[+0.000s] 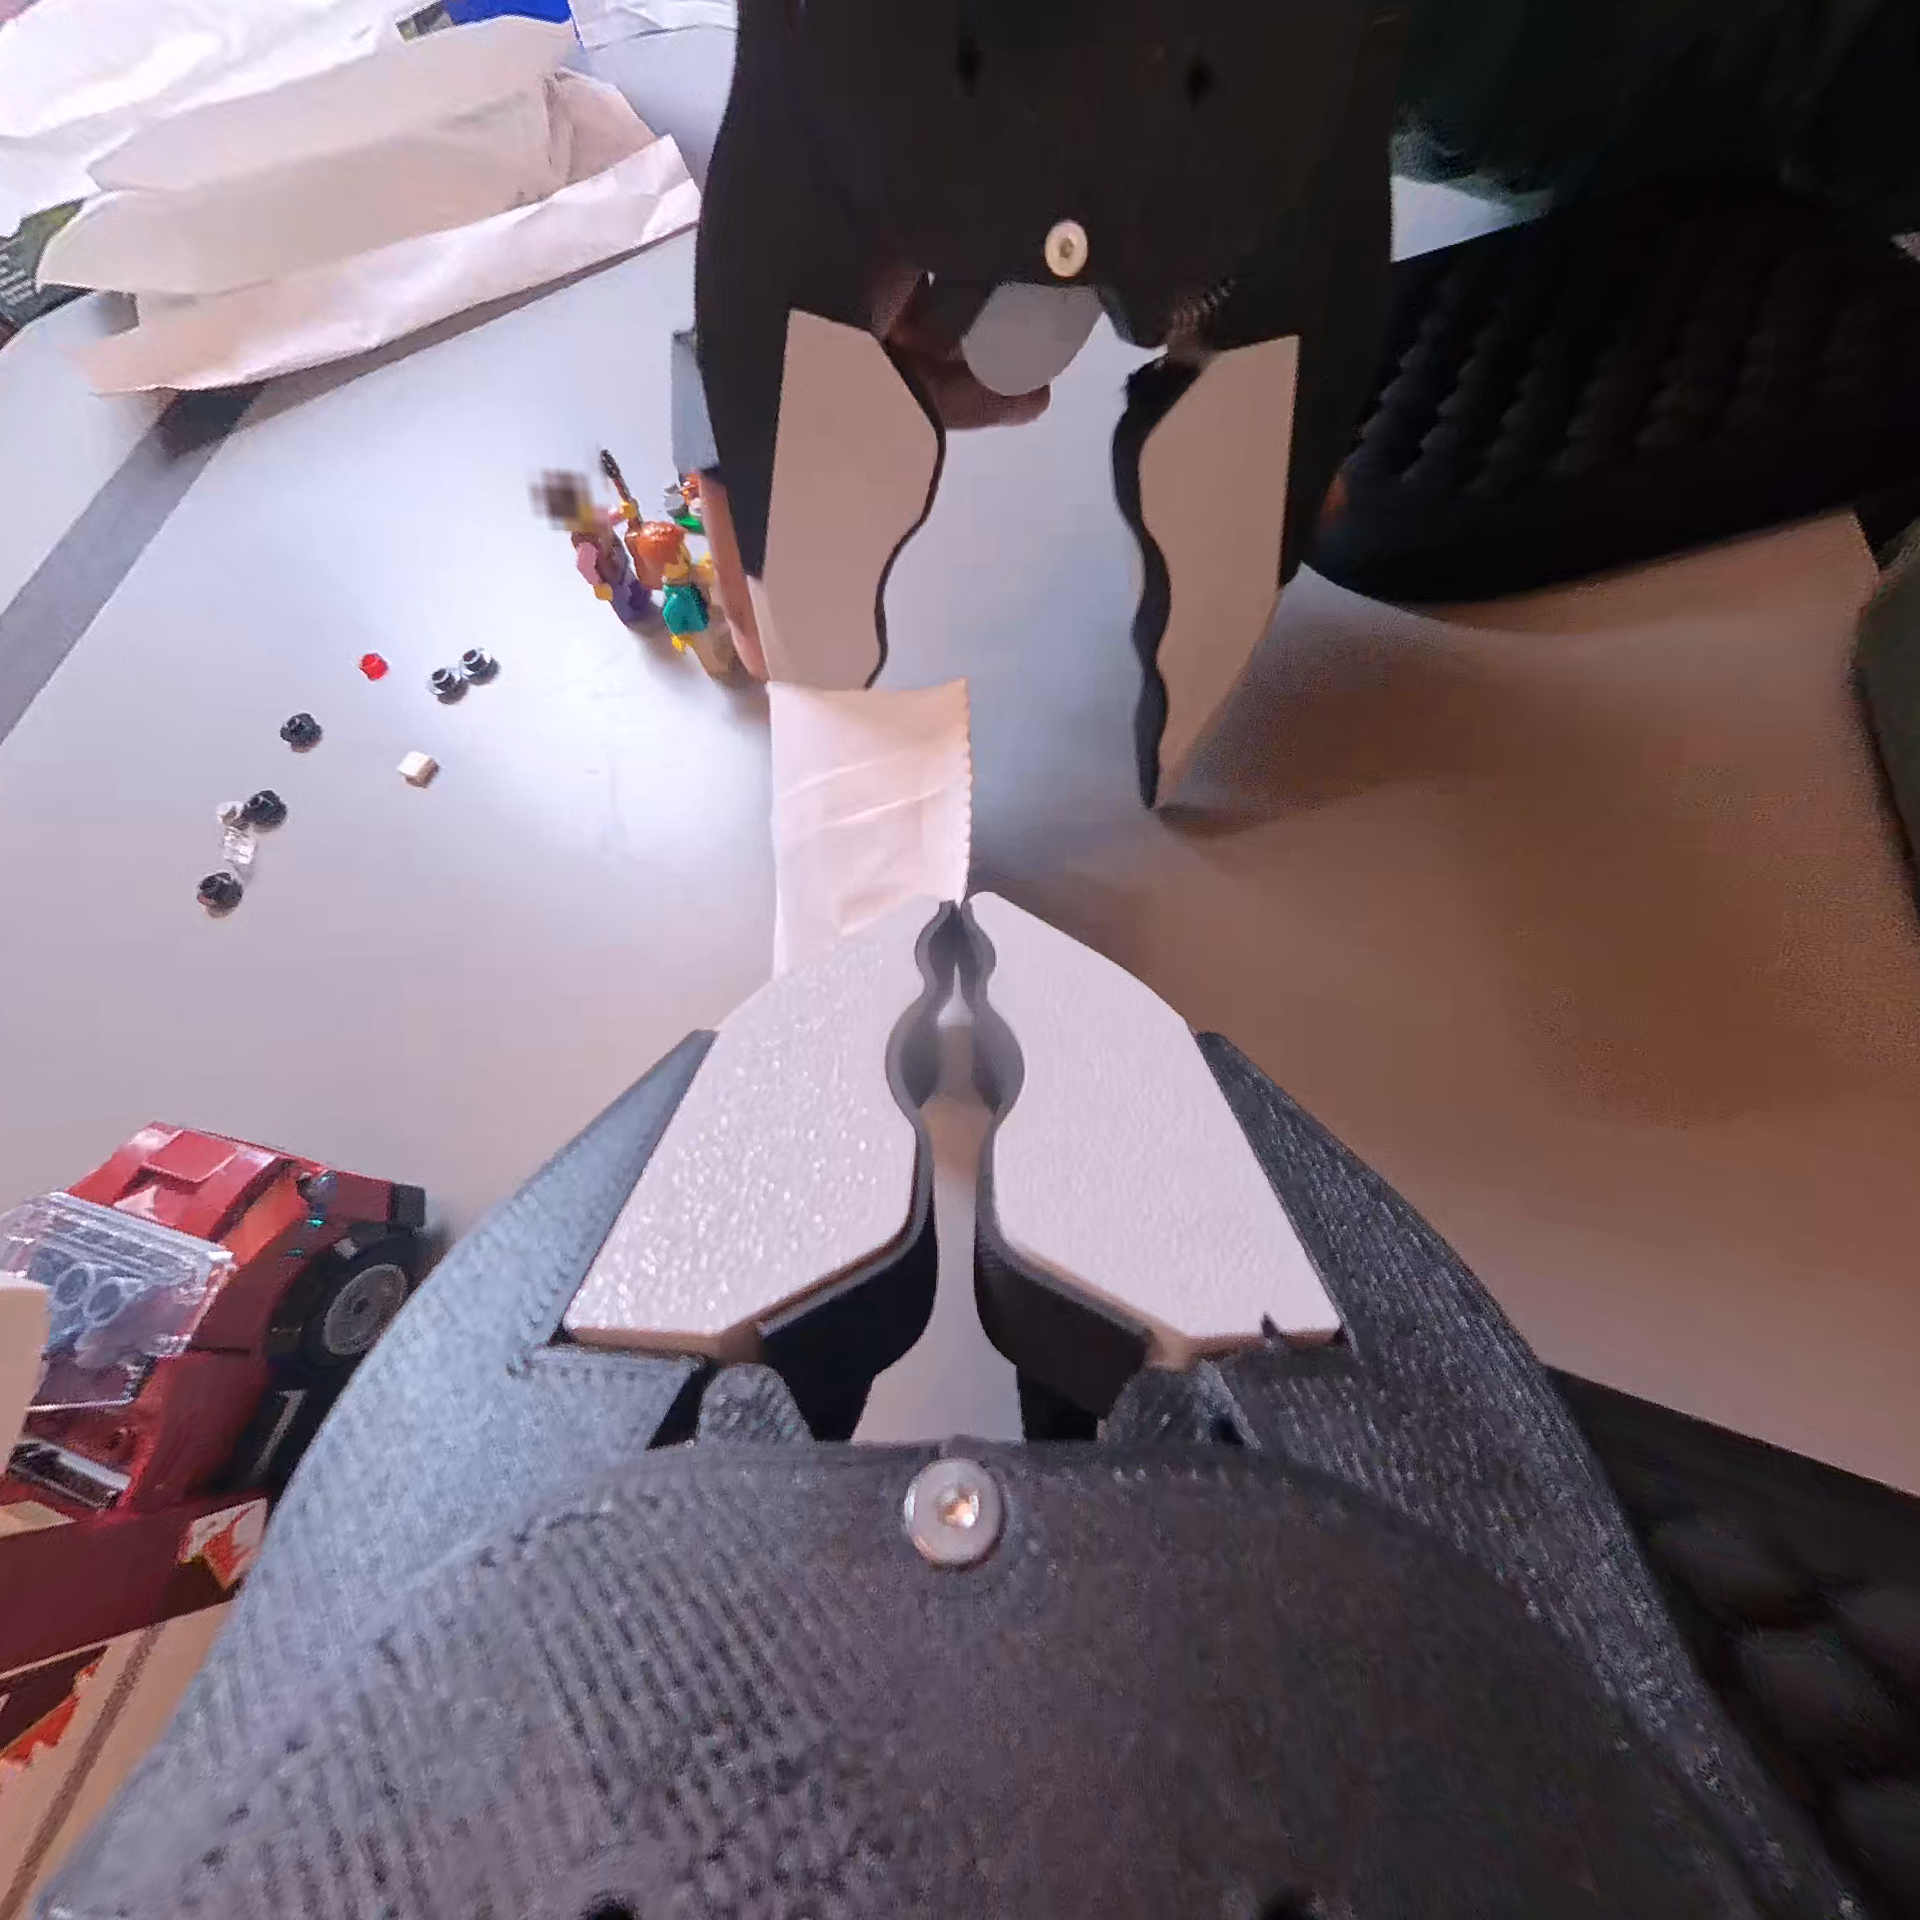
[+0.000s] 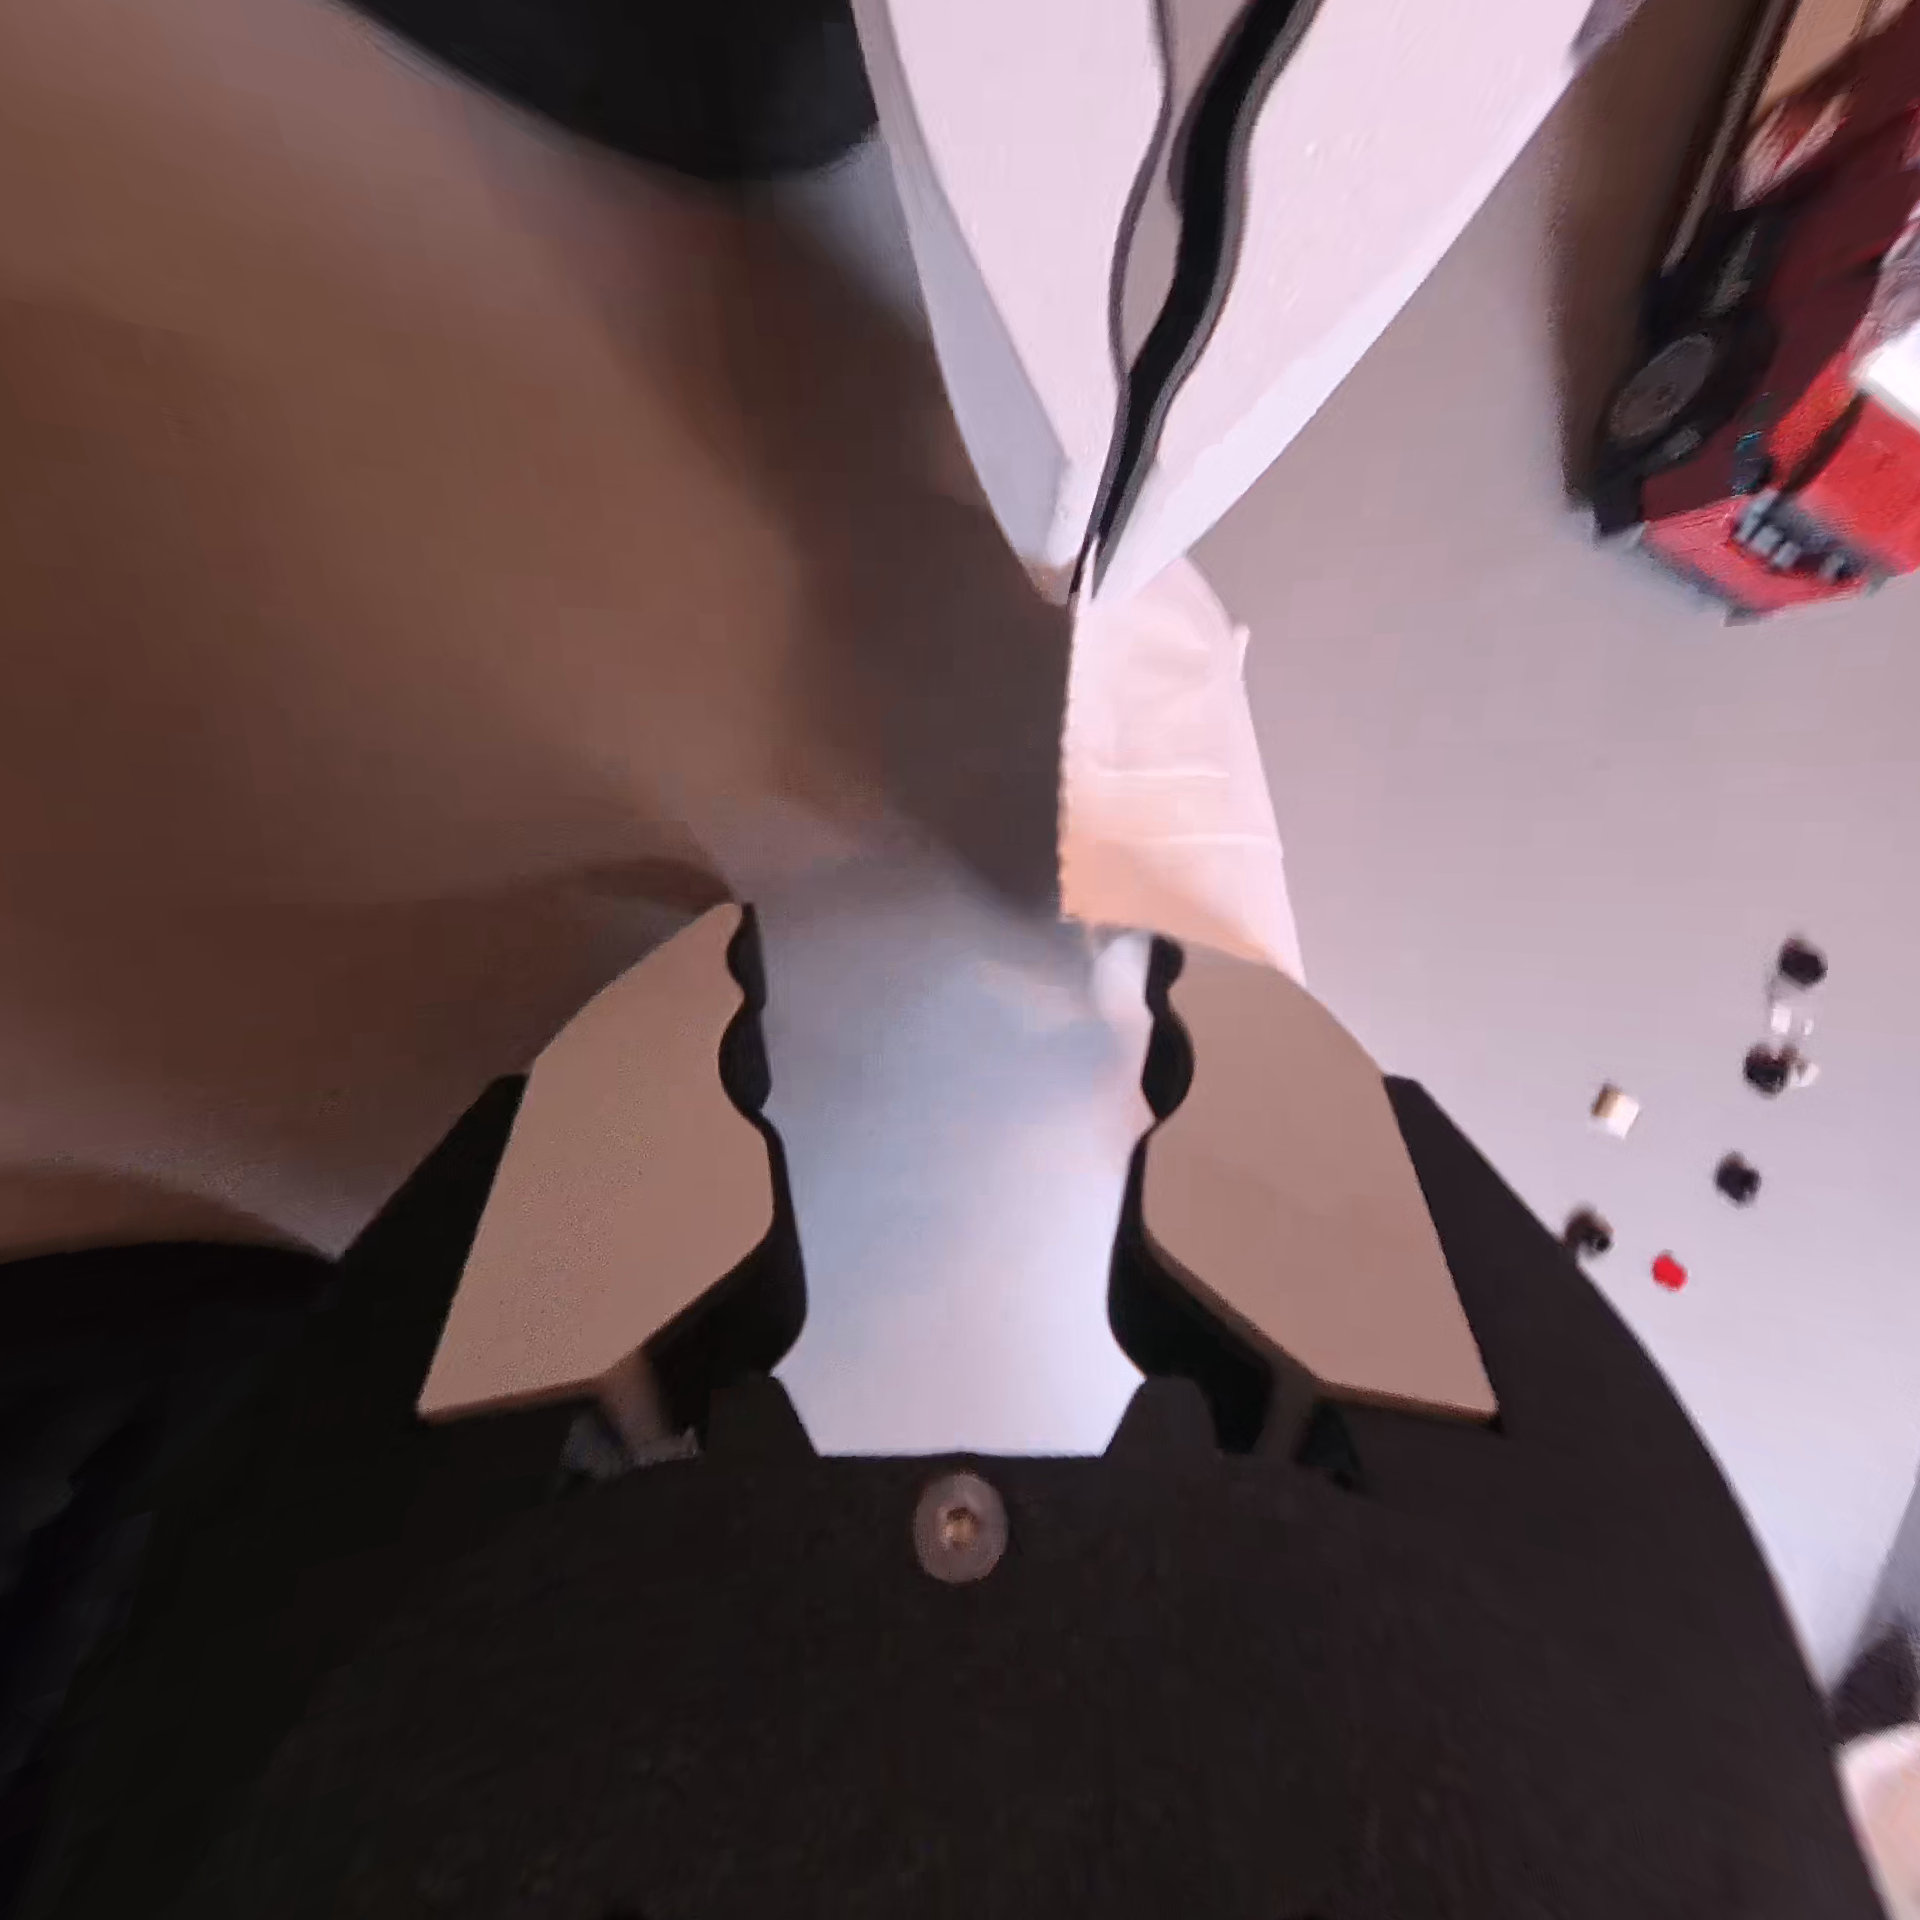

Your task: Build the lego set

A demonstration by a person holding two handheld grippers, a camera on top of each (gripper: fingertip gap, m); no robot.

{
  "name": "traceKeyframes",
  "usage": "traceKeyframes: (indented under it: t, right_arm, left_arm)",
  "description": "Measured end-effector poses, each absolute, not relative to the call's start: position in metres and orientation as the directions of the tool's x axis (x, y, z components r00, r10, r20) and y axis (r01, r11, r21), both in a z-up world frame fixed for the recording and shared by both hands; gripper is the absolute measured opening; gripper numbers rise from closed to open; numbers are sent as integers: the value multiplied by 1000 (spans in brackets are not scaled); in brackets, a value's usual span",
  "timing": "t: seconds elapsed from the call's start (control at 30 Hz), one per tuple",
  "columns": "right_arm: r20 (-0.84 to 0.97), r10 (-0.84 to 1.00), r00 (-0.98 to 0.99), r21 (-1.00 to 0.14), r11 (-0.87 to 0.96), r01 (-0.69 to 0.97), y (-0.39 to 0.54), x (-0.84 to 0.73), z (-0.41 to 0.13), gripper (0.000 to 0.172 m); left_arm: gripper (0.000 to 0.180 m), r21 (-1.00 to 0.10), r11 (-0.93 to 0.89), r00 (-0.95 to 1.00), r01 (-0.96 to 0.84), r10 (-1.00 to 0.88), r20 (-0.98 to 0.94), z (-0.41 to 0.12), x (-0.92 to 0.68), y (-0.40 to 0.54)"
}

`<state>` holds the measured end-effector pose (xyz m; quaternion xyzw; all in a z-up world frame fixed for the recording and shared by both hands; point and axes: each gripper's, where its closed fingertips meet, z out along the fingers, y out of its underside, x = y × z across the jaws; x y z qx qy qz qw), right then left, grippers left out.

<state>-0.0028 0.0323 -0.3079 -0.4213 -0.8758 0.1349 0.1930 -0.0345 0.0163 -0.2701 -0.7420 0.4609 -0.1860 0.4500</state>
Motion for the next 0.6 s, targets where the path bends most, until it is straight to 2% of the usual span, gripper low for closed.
traceKeyframes:
  t: [0.07, 0.17, 0.3, 0.37, 0.43, 0.6]
  right_arm:
    - [197, 775, -601, -463, 614, 639, 24, -3, -298, 55]
    - [127, 789, -602, -545, 562, 622, 20, 4, -275, 52]
    - [147, 804, -576, -657, 515, 550, 28, 5, -245, 34]
    - [219, 813, -540, -694, 518, 499, 38, -1, -232, 14]
    - [257, 799, -543, -686, 547, 480, 40, -1, -232, 0]
    - [350, 747, -565, -642, 631, 436, 39, -4, -240, 0]
  left_arm:
    - [0, -824, -140, 499, -550, -845, -189, -270, -38, 17]
    - [0, -837, -141, 505, -529, -845, -177, -266, -38, 16]
    - [0, -869, -139, 479, -476, -869, -123, -262, -37, 12]
    - [0, -888, -143, 467, -436, -880, -88, -258, -36, 10]
    - [0, -906, -156, 460, -394, -886, -48, -254, -34, 9]
    - [0, -933, -218, 442, -286, -894, 73, -246, -34, 7]
